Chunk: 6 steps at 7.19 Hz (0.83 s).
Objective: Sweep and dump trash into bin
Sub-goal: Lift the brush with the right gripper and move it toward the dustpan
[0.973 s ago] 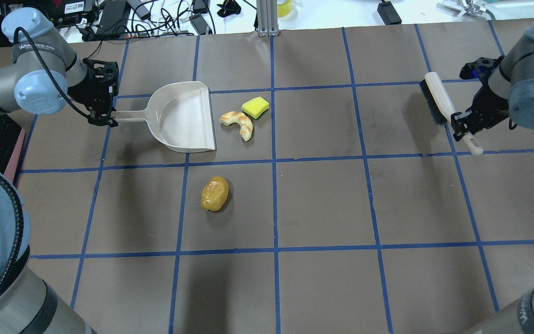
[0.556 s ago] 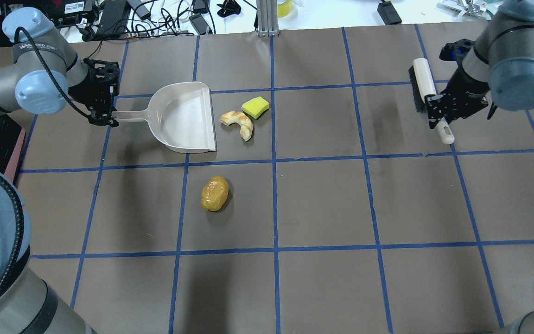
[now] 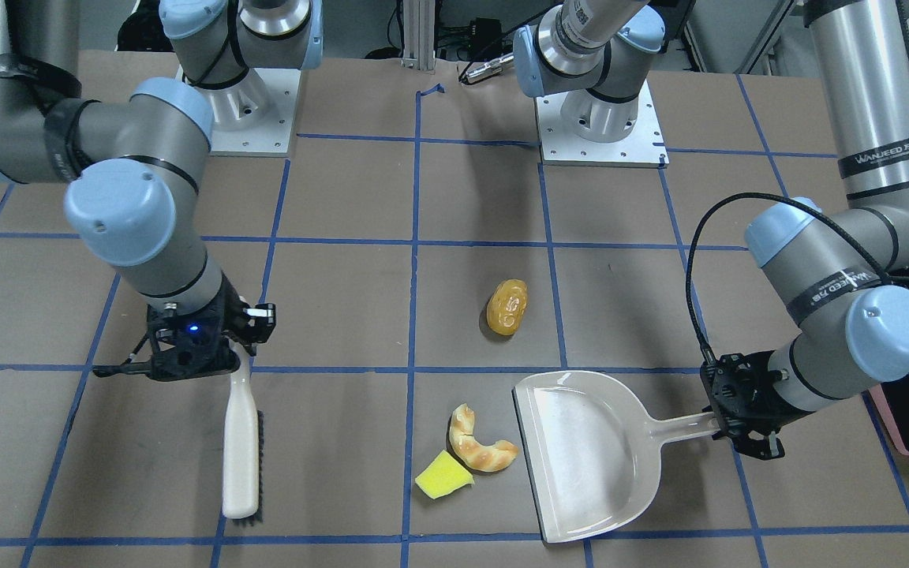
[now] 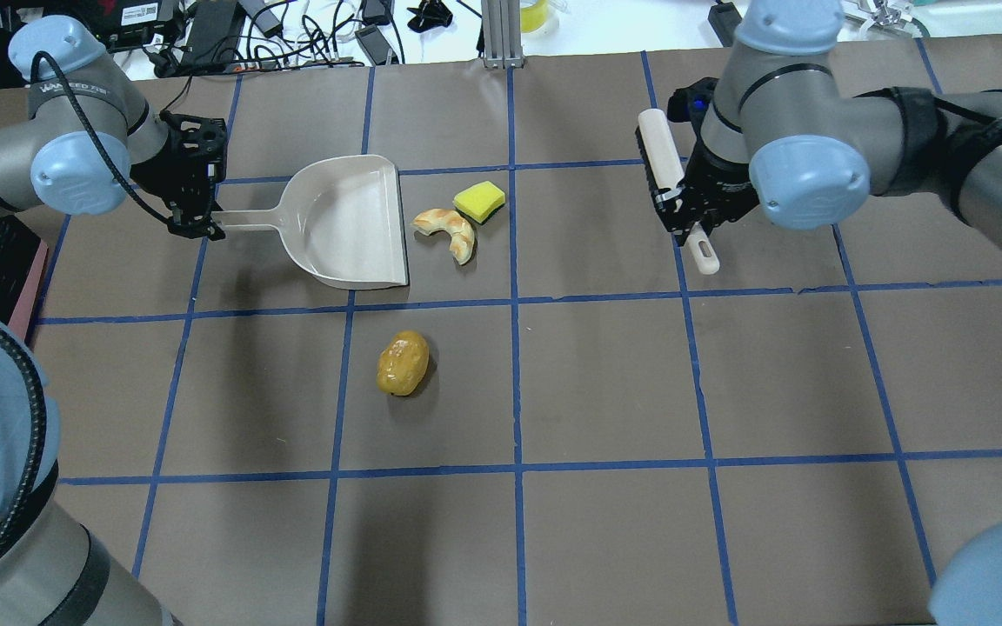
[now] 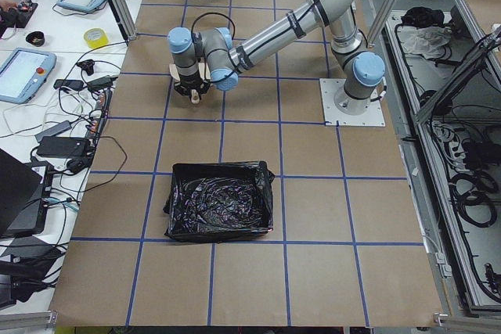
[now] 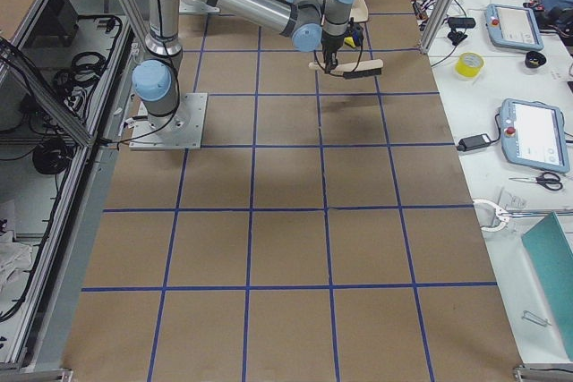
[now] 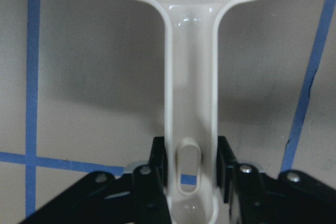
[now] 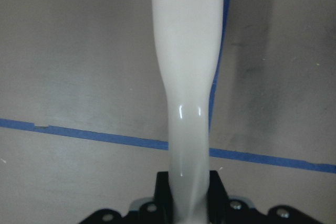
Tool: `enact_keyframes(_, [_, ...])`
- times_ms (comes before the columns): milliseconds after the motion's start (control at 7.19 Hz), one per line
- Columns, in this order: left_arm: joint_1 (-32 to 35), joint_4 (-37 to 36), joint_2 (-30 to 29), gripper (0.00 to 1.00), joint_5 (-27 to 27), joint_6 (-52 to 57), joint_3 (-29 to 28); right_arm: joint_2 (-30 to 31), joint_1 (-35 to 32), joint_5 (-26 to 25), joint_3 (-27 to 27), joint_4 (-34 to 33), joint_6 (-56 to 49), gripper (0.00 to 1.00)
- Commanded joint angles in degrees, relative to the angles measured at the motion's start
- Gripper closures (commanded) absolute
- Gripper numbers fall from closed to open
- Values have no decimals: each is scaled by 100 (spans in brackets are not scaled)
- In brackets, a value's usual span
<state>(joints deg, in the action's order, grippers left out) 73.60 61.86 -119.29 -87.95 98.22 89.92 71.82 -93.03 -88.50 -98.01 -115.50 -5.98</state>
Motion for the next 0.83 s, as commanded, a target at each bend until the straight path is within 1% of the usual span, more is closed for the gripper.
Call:
enact_keyframes(0, [5,1,-6,100,6,13,-1,-290,-635,-27,124,-43,490,100])
enact_keyframes(417, [5,1,-6,100,-11,4,-1,-694,-1356,-54,519,1,1299,100])
enact_keyframes(695, [31,107,37,100,-151,-31,-10,-871,-1446,-45,633,-8,1476,100])
